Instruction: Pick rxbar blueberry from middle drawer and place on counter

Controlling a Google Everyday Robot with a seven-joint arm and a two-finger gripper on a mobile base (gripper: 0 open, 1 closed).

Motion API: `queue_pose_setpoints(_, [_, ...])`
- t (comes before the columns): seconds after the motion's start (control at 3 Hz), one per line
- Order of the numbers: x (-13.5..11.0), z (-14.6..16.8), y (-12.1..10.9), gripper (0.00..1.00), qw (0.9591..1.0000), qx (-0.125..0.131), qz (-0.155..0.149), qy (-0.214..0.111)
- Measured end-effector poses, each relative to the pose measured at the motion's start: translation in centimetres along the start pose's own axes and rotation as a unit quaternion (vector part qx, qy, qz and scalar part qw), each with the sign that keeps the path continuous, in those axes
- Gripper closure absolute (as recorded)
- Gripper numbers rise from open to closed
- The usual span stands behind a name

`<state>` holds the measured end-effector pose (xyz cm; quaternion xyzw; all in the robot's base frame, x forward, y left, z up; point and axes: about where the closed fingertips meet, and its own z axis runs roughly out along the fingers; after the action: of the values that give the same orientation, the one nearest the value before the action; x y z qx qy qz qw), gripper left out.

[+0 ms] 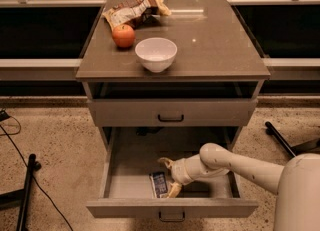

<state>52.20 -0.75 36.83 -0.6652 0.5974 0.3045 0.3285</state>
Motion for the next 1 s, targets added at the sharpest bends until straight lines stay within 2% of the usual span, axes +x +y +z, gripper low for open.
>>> queue_pose_setpoints(0.33, [-0.3, 2.8, 0.7, 0.1, 0.999, -0.043, -0.012, -0.004])
queue_pose_setpoints(0.67, [-0.2, 4.1, 1.0, 0.13, 0.998, -0.063, -0.012, -0.001])
queue_pose_setpoints(1.0, [-0.1, 3.9, 1.0, 0.31, 0.998, -0.063, -0.012, -0.002])
